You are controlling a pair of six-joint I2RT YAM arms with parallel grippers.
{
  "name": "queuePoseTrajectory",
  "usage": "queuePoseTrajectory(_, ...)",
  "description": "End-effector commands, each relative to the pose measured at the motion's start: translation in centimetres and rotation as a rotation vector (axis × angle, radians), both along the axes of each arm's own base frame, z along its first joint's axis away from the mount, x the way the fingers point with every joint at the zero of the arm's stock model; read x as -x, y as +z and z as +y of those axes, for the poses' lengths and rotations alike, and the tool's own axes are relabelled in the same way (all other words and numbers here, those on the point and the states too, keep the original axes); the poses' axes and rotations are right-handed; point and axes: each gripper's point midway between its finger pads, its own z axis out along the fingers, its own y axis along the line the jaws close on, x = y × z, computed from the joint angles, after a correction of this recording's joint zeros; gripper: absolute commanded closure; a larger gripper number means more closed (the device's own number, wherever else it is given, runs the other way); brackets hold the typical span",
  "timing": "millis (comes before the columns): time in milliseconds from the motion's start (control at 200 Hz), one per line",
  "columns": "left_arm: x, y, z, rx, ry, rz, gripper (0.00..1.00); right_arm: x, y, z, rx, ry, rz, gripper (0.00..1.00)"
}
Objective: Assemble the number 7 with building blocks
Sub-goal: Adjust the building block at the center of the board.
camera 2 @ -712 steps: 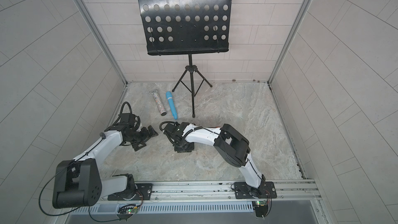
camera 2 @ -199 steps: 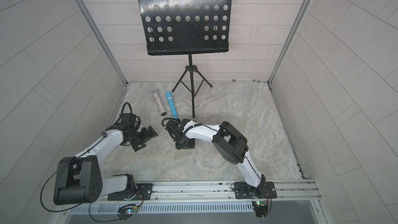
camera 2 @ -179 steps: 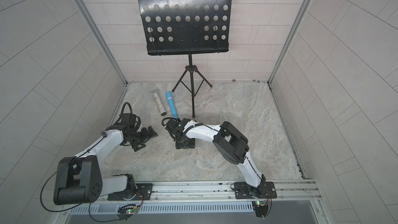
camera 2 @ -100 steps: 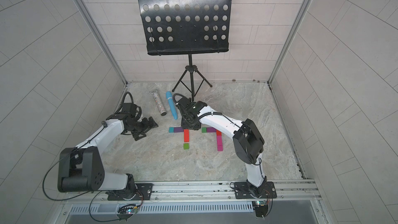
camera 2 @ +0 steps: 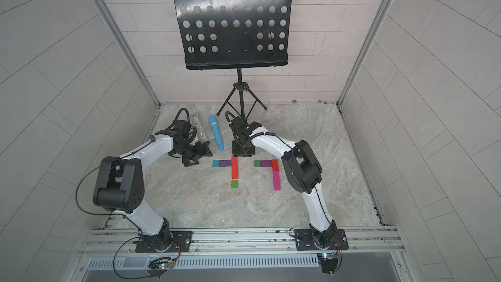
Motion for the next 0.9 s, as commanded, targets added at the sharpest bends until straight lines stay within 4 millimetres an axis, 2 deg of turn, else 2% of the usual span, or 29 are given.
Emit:
queuePoseTrajectory(0, -0.3, 0.1, 0.0, -0.011, -0.026, 0.01, 0.14, 0.3, 0.9, 0.5, 0.083, 0.137, -0.076, 0.5)
queuePoseTrajectory(135, -0.7, -0.3, 0.1, -0.026, -0.047, 0.027, 0.14, 1.2, 0.6, -0.1, 0.226, 0.245, -0.133, 0.45)
queuePoseTrajectory(445, -0.2, -1.1, 0.4, -0.045, -0.06, 0.063, 0.15, 2.9, -1.2, 1.5, 0.259, 0.392, -0.138, 0.39)
queuePoseTrajectory(656, 0.1, -1.6, 0.3, -0.035, -0.051, 0.086, 0.16, 2.9, -2.6, 1.2, 0.327, 0.415, -0.127, 0.38)
queuePoseTrajectory(896, 0.1, -1.8, 0.3, -0.035, -0.04, 0.101, 0.16, 3.2, -3.1, 2.4, 0.356, 0.474, -0.139, 0.38)
